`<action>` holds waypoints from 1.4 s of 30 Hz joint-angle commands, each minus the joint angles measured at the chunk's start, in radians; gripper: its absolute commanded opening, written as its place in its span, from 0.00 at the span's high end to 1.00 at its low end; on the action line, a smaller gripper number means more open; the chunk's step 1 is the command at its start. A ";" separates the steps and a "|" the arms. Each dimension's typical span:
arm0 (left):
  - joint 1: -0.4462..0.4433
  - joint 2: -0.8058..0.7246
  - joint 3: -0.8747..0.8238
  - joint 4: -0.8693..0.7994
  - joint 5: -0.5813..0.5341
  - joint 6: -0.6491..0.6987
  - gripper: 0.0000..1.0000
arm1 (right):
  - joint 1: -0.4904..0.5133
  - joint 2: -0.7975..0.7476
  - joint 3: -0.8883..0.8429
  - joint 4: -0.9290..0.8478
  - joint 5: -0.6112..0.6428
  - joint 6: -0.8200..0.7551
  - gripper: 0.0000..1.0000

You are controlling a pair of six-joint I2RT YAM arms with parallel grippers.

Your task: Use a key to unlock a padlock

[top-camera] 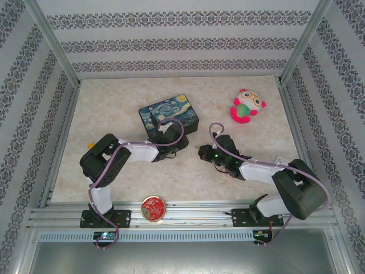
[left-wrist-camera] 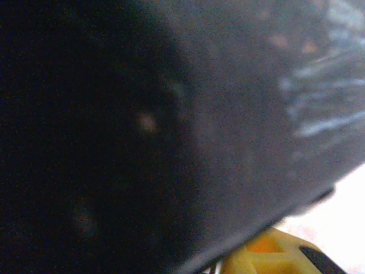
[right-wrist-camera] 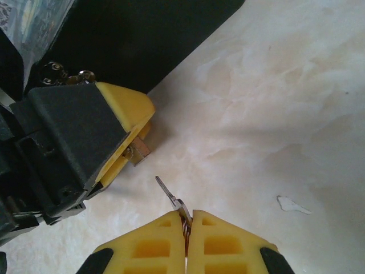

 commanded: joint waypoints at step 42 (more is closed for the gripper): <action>0.007 0.100 -0.009 0.212 0.203 -0.363 0.98 | 0.114 0.336 -0.109 0.763 0.262 0.160 1.00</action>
